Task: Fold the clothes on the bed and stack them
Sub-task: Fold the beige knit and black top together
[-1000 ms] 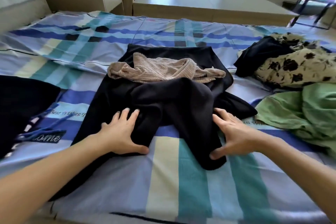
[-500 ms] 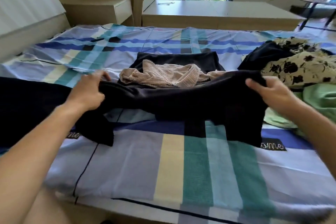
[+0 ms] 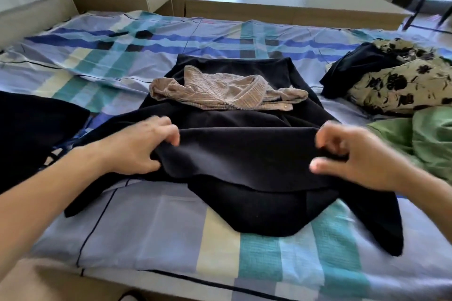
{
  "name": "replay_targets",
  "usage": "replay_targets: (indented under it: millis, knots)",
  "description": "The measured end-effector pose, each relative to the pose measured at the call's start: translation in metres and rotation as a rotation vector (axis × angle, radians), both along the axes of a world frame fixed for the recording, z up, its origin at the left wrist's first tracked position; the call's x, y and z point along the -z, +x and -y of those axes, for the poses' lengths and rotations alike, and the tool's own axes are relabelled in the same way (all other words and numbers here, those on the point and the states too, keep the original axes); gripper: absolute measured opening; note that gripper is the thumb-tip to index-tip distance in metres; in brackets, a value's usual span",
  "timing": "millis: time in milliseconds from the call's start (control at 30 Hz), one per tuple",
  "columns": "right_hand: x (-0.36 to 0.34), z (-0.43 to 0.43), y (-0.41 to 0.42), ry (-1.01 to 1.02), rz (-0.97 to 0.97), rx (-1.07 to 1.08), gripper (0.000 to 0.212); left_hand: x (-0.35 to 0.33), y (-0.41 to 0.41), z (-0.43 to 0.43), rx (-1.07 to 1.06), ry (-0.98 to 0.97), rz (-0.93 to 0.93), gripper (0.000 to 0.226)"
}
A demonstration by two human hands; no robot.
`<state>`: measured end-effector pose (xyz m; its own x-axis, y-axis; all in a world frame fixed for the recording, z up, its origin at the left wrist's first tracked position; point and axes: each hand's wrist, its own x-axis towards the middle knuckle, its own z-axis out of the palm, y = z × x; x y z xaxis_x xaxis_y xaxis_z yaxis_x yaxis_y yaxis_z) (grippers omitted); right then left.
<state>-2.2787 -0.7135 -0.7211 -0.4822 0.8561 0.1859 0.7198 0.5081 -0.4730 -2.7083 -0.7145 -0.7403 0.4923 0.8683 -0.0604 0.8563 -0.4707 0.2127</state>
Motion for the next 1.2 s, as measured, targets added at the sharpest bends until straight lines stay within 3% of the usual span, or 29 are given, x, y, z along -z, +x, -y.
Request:
replay_targets:
  millis: [67,133,167,233,300,433,500,567,633,700,767,833,900,1033,1133,1200]
  knots:
    - [0.017,0.019,-0.022,-0.24,0.236,-0.235,0.062,0.004,0.021,0.013,0.107,-0.142,0.054,0.043]
    - [0.042,0.025,-0.023,-0.256,0.617,-0.281,0.095,0.02,0.037,0.022,0.186,-0.17,-0.042,0.053]
    - [0.051,0.024,-0.021,-0.22,0.687,-0.256,0.099,0.029,0.042,0.024,0.207,-0.114,-0.115,0.062]
    - [0.059,0.02,-0.017,-0.123,0.645,-0.201,0.085,0.047,0.051,0.023,0.17,0.035,-0.236,0.072]
    - [0.062,0.008,-0.01,0.01,0.632,-0.128,0.064,0.062,0.06,0.02,0.104,0.154,-0.276,0.069]
    - [0.062,-0.003,-0.002,0.125,0.663,0.167,0.038,0.076,0.077,0.01,0.088,0.373,-0.237,0.019]
    - [0.058,-0.004,0.006,0.113,0.684,0.276,0.028,0.067,0.081,0.006,0.119,0.369,-0.16,0.009]
    - [0.048,-0.005,0.02,0.008,0.66,0.255,0.027,0.042,0.083,0.008,0.185,0.285,-0.034,0.006]
    - [0.028,-0.003,0.033,-0.133,0.505,0.158,0.03,0.015,0.081,0.015,0.21,0.14,0.078,0.011]
    - [0.008,0.002,0.048,-0.144,0.368,0.149,0.034,-0.003,0.077,0.025,0.217,0.019,0.13,0.015]
    - [-0.002,0.005,0.065,-0.085,0.38,0.297,0.04,-0.004,0.072,0.032,0.2,-0.059,0.077,0.013]
    - [-0.005,0.006,0.081,-0.083,0.53,0.451,0.044,0.008,0.072,0.036,0.178,-0.12,-0.072,0.01]
    - [-0.001,0.009,0.087,-0.252,0.689,0.516,0.045,0.023,0.077,0.039,0.185,-0.119,-0.204,0.017]
    - [0.017,0.016,0.078,-0.575,0.776,0.464,0.063,0.041,0.097,0.051,0.192,-0.024,-0.246,0.045]
    - [0.014,0.017,0.086,-0.487,0.709,0.507,0.043,0.05,0.113,0.055,0.256,0.075,-0.181,0.041]
    - [0.0,0.017,0.099,-0.278,0.544,0.646,0.036,0.051,0.123,0.058,0.315,0.128,-0.118,0.027]
